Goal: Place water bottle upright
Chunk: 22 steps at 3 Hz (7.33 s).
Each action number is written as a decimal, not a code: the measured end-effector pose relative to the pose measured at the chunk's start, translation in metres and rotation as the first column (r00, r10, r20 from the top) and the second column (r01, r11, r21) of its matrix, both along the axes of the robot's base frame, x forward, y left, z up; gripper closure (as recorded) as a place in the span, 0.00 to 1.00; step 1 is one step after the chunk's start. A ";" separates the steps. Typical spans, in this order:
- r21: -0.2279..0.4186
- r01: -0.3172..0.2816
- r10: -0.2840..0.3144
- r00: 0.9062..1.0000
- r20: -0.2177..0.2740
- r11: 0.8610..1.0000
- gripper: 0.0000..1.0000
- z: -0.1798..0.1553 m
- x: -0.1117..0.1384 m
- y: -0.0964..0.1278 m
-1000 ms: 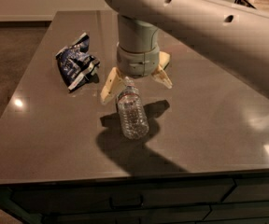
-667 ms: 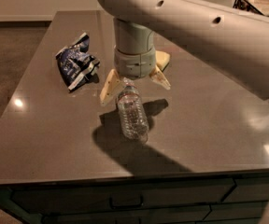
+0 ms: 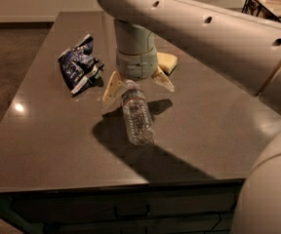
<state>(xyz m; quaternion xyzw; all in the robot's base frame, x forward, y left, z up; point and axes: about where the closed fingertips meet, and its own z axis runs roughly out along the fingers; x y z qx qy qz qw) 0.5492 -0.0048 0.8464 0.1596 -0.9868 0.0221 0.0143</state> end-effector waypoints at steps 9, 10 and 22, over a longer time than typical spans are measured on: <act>0.360 -0.732 0.420 0.645 0.639 0.578 1.00 0.142 -0.041 0.029; 0.325 -0.816 0.408 0.534 0.741 0.478 1.00 0.155 -0.051 0.035; 0.174 -0.984 -0.023 0.173 0.985 0.026 0.35 0.103 -0.074 0.035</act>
Offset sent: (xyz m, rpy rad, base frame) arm -0.0011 -0.0069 -0.0011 -0.0469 0.0832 0.0363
